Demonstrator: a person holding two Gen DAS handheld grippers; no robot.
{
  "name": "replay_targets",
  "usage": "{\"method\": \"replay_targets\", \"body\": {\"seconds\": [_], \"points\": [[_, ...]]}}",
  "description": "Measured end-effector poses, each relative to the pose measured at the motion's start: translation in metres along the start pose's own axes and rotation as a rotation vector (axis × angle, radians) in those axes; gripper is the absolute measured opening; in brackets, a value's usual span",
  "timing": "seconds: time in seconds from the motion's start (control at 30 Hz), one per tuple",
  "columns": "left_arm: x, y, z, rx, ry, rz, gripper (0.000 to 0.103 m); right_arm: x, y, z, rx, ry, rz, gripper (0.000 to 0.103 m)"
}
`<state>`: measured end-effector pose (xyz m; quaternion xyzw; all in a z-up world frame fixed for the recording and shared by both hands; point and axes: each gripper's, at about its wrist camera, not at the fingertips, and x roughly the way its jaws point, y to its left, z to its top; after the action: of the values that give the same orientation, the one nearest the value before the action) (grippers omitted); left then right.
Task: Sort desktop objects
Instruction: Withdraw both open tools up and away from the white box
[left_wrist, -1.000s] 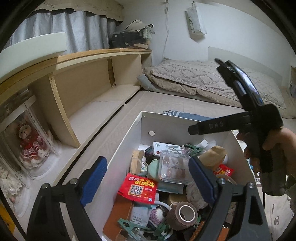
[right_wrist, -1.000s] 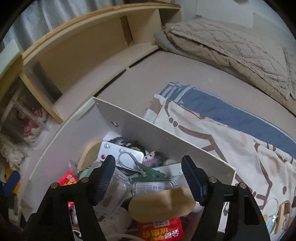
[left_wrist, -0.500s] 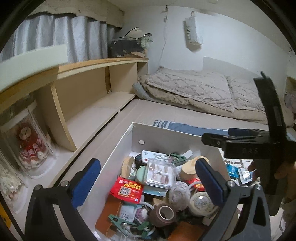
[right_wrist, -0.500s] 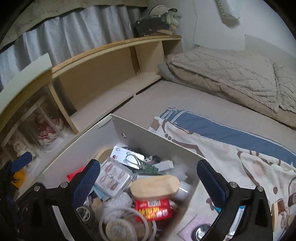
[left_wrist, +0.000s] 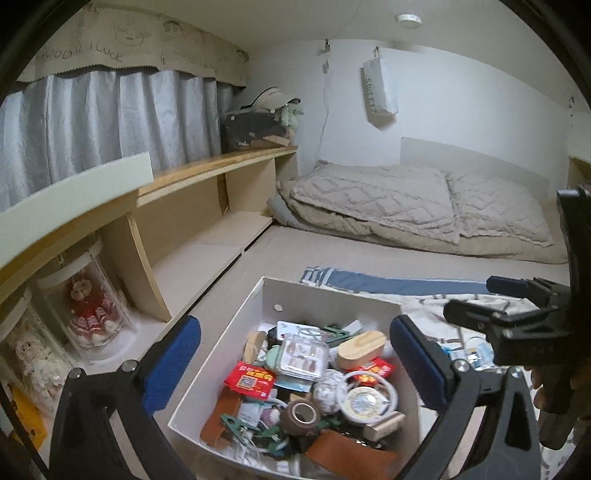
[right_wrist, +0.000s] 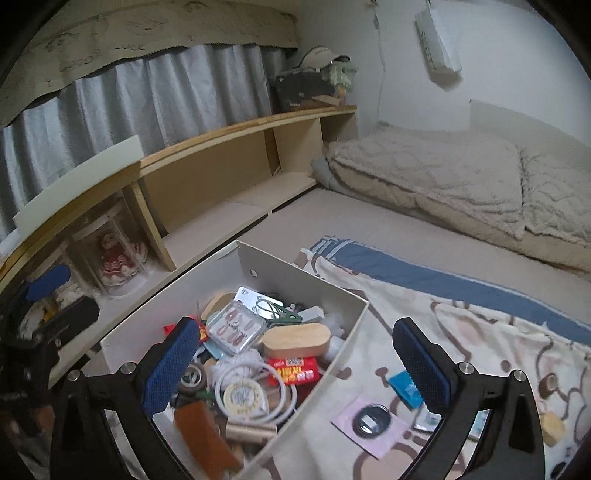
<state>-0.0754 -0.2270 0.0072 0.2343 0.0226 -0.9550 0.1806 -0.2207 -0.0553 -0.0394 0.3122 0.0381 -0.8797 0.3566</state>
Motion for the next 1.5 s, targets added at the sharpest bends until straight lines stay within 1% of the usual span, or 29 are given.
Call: {"method": "replay_targets", "body": {"seconds": [0.1,0.23,0.5,0.63,0.83,1.03,1.33,1.5], "points": [[-0.022,-0.009,0.004,0.005,-0.017,0.002,0.103,-0.027,-0.004,-0.007,-0.016,-0.011,-0.006,0.103],[-0.043,-0.017,0.007,0.004,-0.021,-0.006,0.103,-0.058,-0.011,-0.016,-0.018,-0.021,-0.014,0.103],[-0.082,-0.036,0.001,0.018,-0.021,-0.013,0.103,-0.111,-0.02,-0.033,-0.021,-0.049,-0.021,0.103],[-0.099,-0.041,-0.004,-0.004,-0.006,-0.052,0.103,-0.13,-0.019,-0.043,-0.022,-0.051,-0.013,0.103],[-0.118,-0.053,-0.017,0.007,0.012,-0.06,0.103,-0.154,-0.016,-0.056,-0.04,-0.047,-0.012,0.103],[-0.125,-0.064,-0.032,0.021,0.042,-0.072,0.103,-0.169,-0.015,-0.071,-0.057,-0.043,-0.029,0.103],[-0.126,-0.071,-0.053,0.03,0.079,-0.069,0.103,-0.177,-0.022,-0.093,-0.051,-0.022,-0.052,0.103],[-0.121,-0.074,-0.064,0.029,0.108,-0.078,0.103,-0.178,-0.024,-0.099,-0.067,-0.034,-0.079,0.103]]}}
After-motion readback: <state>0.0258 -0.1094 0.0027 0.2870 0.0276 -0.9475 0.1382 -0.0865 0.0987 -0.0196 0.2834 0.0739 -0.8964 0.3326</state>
